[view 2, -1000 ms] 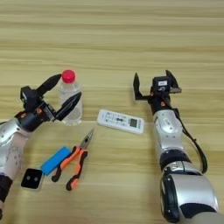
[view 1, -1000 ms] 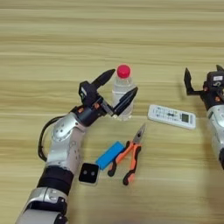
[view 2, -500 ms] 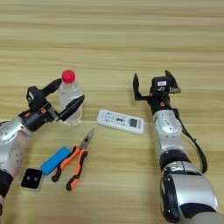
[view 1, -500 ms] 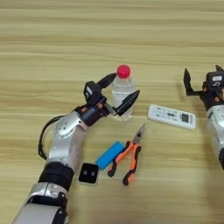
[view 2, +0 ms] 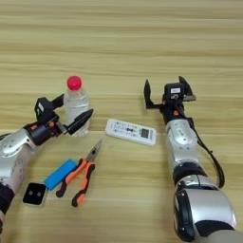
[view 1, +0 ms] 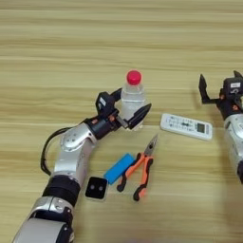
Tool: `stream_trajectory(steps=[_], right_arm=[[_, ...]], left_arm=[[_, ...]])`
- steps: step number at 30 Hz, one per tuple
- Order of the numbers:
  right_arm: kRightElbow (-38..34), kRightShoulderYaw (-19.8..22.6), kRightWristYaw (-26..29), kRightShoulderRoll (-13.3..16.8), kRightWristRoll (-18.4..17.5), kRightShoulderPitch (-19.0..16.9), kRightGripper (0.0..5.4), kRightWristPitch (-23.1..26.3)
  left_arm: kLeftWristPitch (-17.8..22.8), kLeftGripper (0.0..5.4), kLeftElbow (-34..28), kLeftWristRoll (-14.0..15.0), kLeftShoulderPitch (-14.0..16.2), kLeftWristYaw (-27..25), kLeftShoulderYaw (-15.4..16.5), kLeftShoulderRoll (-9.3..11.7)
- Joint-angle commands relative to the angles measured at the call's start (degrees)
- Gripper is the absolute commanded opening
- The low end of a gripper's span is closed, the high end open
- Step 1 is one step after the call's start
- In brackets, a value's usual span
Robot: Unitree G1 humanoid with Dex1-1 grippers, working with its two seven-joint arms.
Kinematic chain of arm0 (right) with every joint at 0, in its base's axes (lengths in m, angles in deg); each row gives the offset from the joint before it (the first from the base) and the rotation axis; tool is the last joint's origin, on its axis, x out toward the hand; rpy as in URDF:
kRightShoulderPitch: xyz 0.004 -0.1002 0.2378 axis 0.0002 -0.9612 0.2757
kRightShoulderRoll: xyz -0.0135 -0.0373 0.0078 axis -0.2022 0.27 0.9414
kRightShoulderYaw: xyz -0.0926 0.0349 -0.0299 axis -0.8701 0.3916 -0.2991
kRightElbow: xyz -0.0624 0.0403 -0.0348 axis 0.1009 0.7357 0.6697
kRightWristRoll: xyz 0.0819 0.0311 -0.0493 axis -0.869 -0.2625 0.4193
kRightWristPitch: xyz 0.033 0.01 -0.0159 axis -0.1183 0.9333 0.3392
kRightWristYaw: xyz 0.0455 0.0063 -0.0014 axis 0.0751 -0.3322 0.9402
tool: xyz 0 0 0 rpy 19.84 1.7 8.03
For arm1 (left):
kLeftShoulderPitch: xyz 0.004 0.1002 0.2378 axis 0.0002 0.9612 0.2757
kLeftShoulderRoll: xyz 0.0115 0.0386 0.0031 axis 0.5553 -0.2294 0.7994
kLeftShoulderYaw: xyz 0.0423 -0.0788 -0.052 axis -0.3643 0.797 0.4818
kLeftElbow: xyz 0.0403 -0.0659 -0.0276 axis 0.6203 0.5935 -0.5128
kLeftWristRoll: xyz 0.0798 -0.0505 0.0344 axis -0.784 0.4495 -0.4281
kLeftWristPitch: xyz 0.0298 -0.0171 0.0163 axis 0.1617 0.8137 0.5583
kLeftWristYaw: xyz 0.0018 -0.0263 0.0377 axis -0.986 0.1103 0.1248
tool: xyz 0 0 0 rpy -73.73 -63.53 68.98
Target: Move the objects on the table
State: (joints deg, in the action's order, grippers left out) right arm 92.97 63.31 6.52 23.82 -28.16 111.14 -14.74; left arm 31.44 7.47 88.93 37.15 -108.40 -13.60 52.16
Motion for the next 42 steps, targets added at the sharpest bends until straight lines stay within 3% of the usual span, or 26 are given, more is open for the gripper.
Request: stream_trajectory(steps=[1,13,29,31,35,39,42], right_arm=[[0.29,0.12,0.02,-0.15,-0.1,1.14,5.4,0.09],[0.1,0.07,0.02,-0.13,-0.02,1.03,5.4,0.04],[-1.63,0.35,2.09,-1.11,-1.49,0.48,5.4,-0.11],[-3.36,0.7,4.49,-1.48,-3.11,0.08,5.4,0.19],[-13.48,-1.69,16.43,-0.97,-7.52,-2.51,5.4,2.37],[-31.95,-5.05,28.44,2.0,-13.86,-7.87,5.4,10.83],[-44.6,-7.88,36.46,5.97,-17.47,-12.63,5.4,18.27]], left_arm=[[0.01,4.37,0.5,-0.87,-0.81,0.22,-0.14,0.33],[-0.25,3.38,0.2,-0.99,-0.64,0.49,-0.2,0.33],[-1.58,3.15,-2.35,-1.64,-0.69,-0.78,-0.66,2.11],[-1.56,3.15,-3.37,-1.47,-0.98,-1.57,-0.81,2.78],[-0.62,3.14,-8.16,0.16,-1.36,-4.13,-1.06,4.18],[1.51,3.14,-15.28,2.17,-1.22,-6.01,-1.6,5.05],[2.92,3.13,-20.91,2.82,-0.42,-6.59,-2.3,5.4]])
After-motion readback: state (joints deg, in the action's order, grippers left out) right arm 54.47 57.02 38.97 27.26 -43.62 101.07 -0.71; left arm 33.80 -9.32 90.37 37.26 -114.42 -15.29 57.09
